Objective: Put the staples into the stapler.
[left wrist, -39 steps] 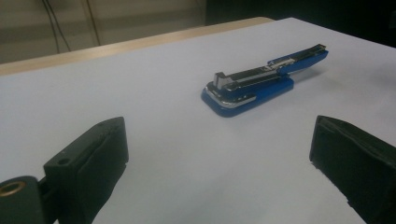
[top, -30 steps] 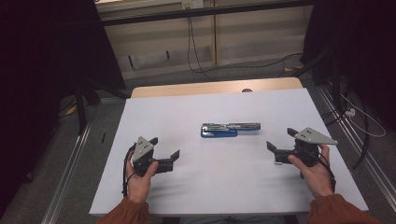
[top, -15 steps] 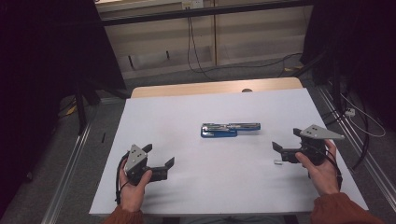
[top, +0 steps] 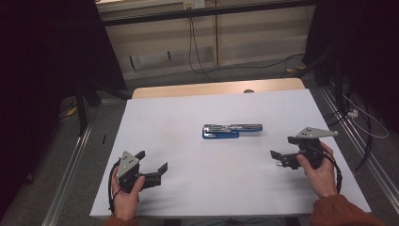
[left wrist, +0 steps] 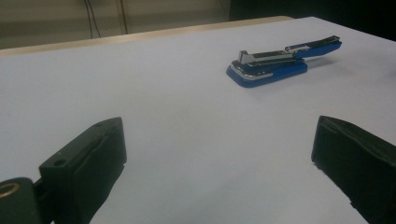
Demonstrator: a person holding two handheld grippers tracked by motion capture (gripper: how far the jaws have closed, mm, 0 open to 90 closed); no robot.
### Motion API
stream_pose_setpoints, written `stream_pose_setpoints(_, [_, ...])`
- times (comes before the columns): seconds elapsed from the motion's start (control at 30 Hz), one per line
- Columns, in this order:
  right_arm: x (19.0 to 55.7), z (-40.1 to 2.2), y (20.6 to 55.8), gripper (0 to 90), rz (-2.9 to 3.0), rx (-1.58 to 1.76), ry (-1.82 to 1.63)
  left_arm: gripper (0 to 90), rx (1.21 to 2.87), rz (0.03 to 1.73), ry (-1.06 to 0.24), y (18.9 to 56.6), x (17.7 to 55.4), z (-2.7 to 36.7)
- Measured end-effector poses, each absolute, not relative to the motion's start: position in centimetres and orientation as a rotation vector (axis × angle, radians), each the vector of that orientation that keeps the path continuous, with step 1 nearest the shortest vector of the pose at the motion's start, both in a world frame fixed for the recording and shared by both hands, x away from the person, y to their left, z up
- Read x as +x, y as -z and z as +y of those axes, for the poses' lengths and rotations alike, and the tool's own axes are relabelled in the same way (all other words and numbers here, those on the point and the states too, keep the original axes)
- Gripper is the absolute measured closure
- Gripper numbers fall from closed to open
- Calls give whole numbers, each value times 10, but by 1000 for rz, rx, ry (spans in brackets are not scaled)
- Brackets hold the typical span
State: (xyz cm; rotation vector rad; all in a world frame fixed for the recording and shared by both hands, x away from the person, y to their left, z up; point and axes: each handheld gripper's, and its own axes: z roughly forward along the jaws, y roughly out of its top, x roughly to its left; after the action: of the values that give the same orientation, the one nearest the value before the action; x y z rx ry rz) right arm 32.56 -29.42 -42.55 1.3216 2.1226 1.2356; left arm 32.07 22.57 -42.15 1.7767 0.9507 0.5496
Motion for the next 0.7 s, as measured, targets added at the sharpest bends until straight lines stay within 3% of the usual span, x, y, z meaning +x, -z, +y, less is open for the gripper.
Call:
stream_pose_setpoints(0.43, [318,-312,423,93,2241,1332,-1133,36,1791,920,-551,420,325,218])
stream_pose_setpoints(0.7, [326,-315,431,212,2335,1319,-1059,44,1794,902,-549,419,324,218])
